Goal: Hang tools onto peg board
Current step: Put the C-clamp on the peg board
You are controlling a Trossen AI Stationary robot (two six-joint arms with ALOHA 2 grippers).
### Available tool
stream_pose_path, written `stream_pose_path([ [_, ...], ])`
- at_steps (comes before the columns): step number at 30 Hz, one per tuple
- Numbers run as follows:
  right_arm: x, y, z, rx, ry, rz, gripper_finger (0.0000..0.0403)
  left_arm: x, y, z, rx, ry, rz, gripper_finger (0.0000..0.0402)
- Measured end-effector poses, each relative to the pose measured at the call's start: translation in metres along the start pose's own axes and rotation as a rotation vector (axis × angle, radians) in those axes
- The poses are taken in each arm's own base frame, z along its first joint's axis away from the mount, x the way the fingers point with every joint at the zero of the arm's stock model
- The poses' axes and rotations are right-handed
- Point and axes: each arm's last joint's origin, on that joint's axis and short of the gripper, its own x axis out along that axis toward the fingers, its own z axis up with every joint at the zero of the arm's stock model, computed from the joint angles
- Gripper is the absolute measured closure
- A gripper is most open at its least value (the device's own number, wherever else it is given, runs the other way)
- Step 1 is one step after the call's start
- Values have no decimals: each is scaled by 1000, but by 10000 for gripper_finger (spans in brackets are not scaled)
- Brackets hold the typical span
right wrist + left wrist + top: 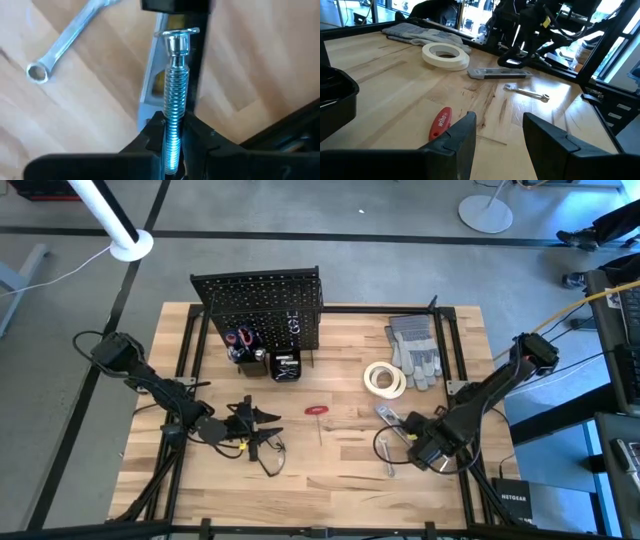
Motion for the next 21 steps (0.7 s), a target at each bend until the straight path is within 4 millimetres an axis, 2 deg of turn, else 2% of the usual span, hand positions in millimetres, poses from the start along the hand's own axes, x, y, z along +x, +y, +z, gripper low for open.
stream_pose_path([
  [6,-17,2,3,-30,-79,-27,363,0,0,0,2,-1,0,251],
  [11,-38,13,10,-143,-238,24,363,2,-2,3,41,-5,4,251],
  [16,-48,23,25,-241,-395,88,363,13,-15,20,120,-25,1,251],
  [21,-47,38,47,-385,-526,145,363,35,-29,45,198,61,25,251],
])
